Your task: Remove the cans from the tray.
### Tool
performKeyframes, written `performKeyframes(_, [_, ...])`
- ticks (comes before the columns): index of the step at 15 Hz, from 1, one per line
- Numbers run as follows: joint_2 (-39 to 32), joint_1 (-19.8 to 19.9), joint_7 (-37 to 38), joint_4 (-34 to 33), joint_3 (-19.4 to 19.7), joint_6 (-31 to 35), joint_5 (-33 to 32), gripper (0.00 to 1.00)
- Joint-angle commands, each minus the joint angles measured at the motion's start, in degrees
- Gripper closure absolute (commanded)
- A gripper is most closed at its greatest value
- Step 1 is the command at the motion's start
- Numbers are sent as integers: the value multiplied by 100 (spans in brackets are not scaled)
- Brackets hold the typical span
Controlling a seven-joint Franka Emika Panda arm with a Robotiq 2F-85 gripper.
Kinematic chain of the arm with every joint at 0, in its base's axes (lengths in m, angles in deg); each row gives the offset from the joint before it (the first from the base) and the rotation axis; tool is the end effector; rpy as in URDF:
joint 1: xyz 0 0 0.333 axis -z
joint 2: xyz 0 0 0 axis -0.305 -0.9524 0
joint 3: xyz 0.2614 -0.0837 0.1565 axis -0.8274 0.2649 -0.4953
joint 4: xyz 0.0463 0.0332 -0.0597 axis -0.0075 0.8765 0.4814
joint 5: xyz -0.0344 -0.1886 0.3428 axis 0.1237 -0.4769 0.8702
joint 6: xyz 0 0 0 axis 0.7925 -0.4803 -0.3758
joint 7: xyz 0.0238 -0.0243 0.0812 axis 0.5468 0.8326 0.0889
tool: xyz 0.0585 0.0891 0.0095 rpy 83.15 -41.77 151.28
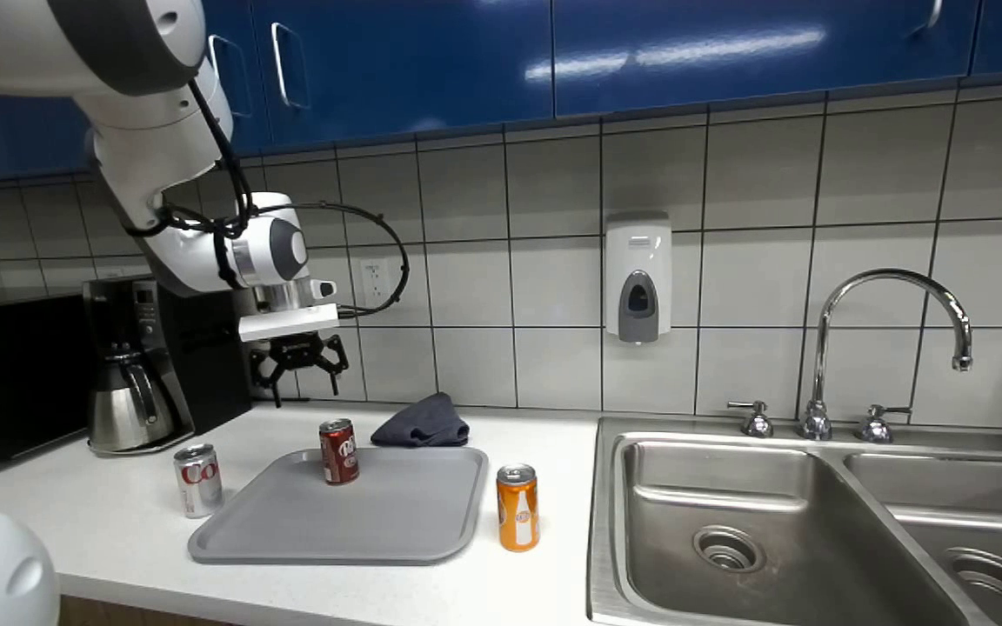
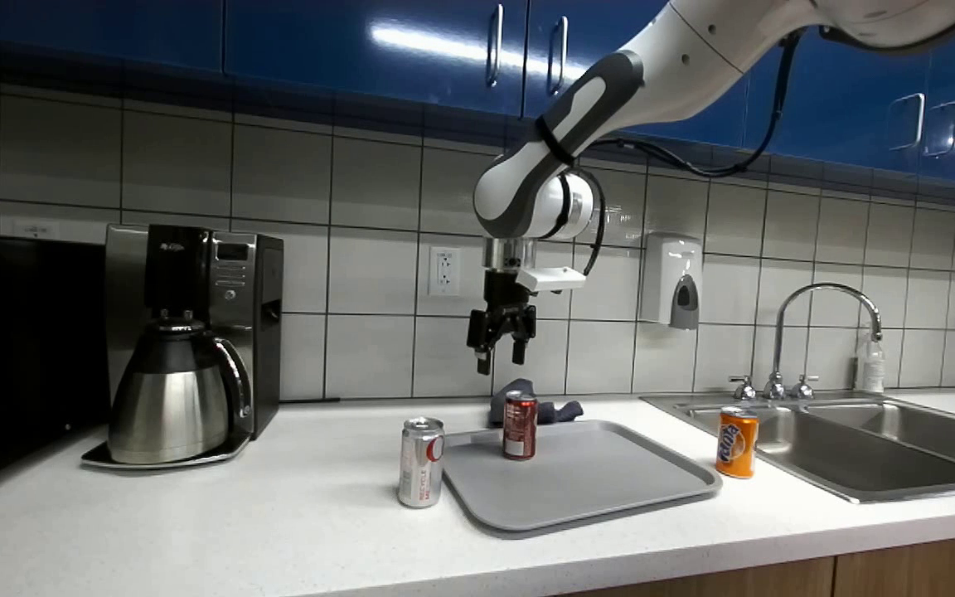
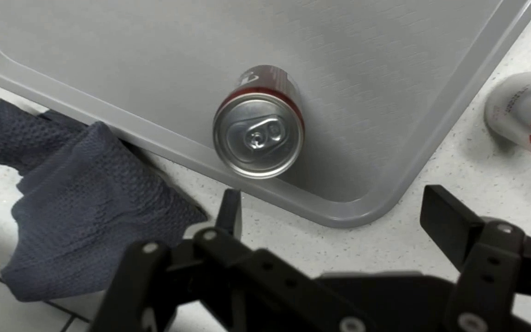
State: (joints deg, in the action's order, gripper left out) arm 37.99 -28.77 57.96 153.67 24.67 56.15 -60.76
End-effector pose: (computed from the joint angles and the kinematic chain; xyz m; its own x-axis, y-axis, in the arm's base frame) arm 0.6123 0.2117 0.3297 0.7995 0.5971 0.0657 0.5932 -0.8020 0.0705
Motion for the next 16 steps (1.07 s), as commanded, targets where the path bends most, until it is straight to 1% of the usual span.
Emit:
performKeyframes(1, [96, 12, 421, 70, 87, -81, 16, 0])
performKeyframes(6, [15, 12, 813, 152, 153, 33, 73, 0])
performKeyframes(9, [-55, 31, 1007, 84, 206, 8, 79, 0])
performKeyframes(16, [-192, 70, 1203, 23, 331, -2, 146, 0])
